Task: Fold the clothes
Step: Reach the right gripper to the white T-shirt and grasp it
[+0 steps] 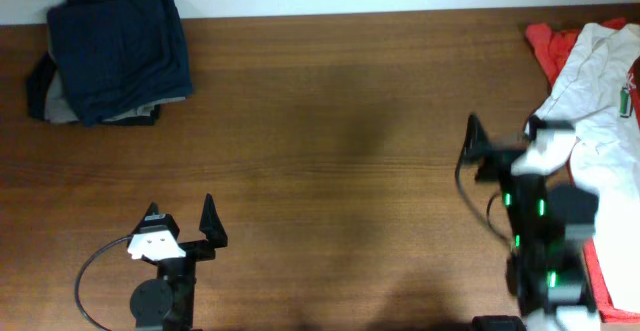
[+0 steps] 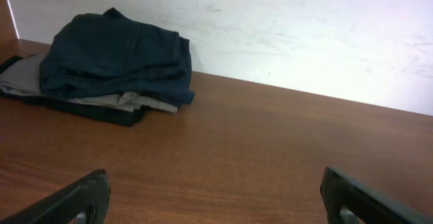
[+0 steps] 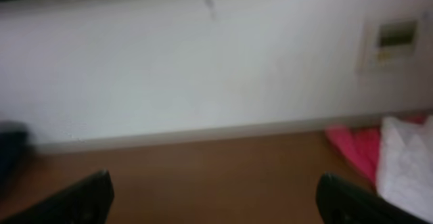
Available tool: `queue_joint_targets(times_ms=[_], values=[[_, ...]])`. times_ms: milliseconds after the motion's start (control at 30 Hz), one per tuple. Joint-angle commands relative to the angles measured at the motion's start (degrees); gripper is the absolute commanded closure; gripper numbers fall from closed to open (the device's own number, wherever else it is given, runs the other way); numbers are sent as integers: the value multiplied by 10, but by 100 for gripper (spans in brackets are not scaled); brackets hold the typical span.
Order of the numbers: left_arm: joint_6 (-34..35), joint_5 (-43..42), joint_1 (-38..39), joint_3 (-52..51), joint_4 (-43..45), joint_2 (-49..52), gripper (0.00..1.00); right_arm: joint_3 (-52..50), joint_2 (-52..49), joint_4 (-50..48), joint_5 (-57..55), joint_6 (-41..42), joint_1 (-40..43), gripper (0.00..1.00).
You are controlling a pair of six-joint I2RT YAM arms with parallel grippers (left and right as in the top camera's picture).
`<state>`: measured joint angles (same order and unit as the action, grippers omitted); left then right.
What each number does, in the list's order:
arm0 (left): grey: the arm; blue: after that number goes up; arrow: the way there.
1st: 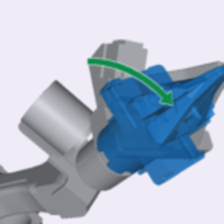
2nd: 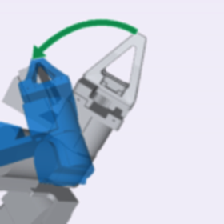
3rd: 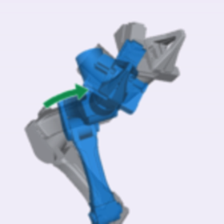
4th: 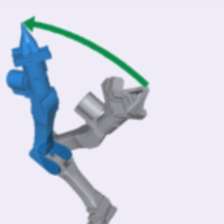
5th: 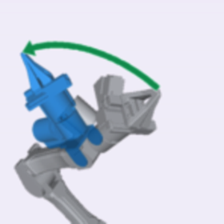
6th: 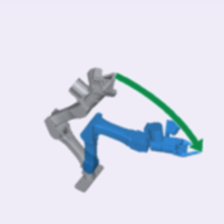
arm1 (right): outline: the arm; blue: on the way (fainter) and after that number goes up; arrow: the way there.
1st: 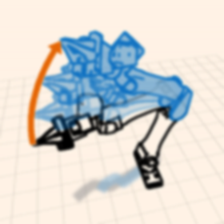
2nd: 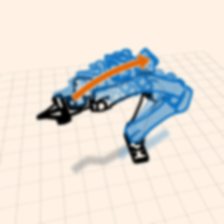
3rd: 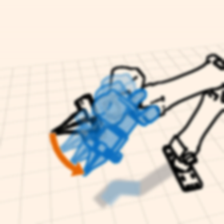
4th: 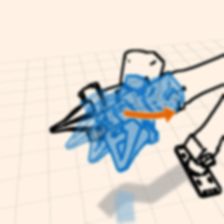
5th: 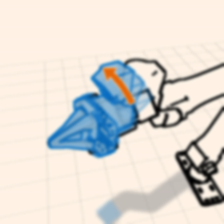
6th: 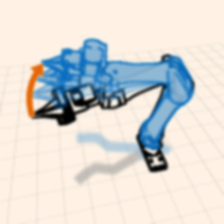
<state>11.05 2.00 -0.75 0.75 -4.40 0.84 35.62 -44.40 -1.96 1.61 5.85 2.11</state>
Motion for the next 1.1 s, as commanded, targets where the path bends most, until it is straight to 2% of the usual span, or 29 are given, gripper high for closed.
queue_joint_targets(times_ms=[0, 67, 133, 200, 267, 333, 367, 433, 467, 567, 667, 767, 967, 1033, 1067], values=[[5, 4, 2, -2, -2, -2, 1, 177, -164, 120, -59, -55, 27, 1], [5, 4, 2, -2, -2, -2, 1, 308, -273, 240, -59, -54, 82, 1], [5, 4, 2, -2, -2, -2, 1, 430, -373, 347, 5, -54, 162, 1], [5, 4, 2, -2, -2, -2, 1, 497, -430, 414, 70, -54, 228, 1], [5, 4, 2, -2, -2, -2, 1, 504, -438, 432, 123, -54, 253, 1], [5, 4, 2, -2, -2, -2, 1, 504, -439, 436, 125, -54, 267, 1], [5, 4, 2, -2, -2, -2, 1, 504, -442, 436, 106, -52, 269, 1], [5, 4, 2, -2, -2, -2, 1, 504, -472, 451, -36, 12, 269, 1], [5, 4, 2, -2, -2, -2, 1, 504, -502, 455, -64, 41, 268, 1], [5, 4, 2, -2, -2, -2, 1, 506, -534, 470, -30, 41, 264, 1], [5, 4, 2, -2, -2, -2, 1, 504, -551, 450, -64, 42, 266, 1], [5, 4, 2, -2, -2, -2, 1, 506, -587, 451, -62, 96, 266, 1], [5, 4, 2, -2, -2, -2, 1, 545, -655, 485, -91, 97, 277, 1], [5, 4, 2, -2, -2, -2, 1, 546, -666, 480, -118, 93, 312, 1], [5, 4, 2, -2, -2, -2, 1, 546, -671, 476, -78, 70, 338, 1]])
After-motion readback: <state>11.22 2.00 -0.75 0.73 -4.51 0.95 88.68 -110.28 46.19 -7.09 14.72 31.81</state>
